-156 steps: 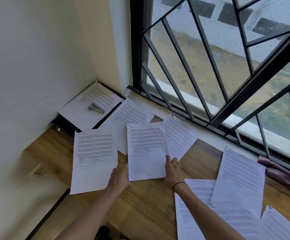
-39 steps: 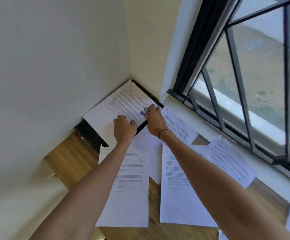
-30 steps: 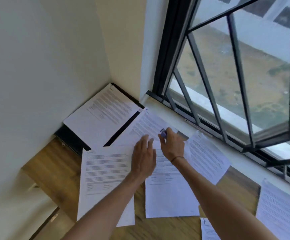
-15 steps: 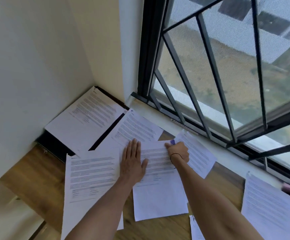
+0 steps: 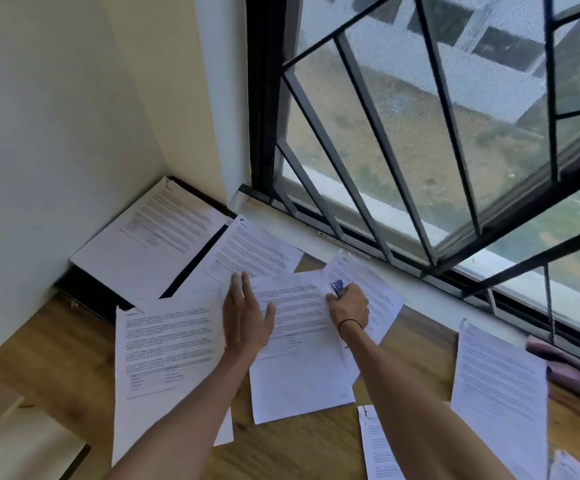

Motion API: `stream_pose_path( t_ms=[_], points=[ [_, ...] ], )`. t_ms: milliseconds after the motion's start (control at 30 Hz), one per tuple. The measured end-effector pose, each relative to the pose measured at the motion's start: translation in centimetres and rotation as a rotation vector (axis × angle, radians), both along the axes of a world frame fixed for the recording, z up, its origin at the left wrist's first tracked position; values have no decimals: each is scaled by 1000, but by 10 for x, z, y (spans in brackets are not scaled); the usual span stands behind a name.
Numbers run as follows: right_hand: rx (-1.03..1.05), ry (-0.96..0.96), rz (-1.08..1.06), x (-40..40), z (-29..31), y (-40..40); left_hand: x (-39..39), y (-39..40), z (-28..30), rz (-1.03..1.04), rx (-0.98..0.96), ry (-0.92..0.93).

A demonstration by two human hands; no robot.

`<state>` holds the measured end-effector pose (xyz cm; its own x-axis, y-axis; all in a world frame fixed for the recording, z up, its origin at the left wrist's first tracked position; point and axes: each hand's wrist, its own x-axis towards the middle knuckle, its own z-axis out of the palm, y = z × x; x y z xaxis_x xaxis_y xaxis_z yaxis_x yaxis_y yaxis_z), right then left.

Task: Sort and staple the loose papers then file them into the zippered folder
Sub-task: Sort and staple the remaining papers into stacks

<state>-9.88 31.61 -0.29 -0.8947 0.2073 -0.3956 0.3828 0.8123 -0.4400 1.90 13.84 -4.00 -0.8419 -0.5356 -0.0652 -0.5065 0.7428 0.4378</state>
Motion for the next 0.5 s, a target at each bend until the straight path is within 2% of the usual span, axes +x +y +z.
stream_pose_path(
  t_ms=[100, 200, 500],
  points=[
    [-31, 39, 15, -5, 7, -4, 5, 6, 11, 219, 78, 117],
    [-46, 46, 31, -12, 11, -9, 3, 3, 18, 356, 178, 43],
    [-99, -4, -23, -17, 4, -22, -11, -6, 29, 481, 261, -29]
  ],
)
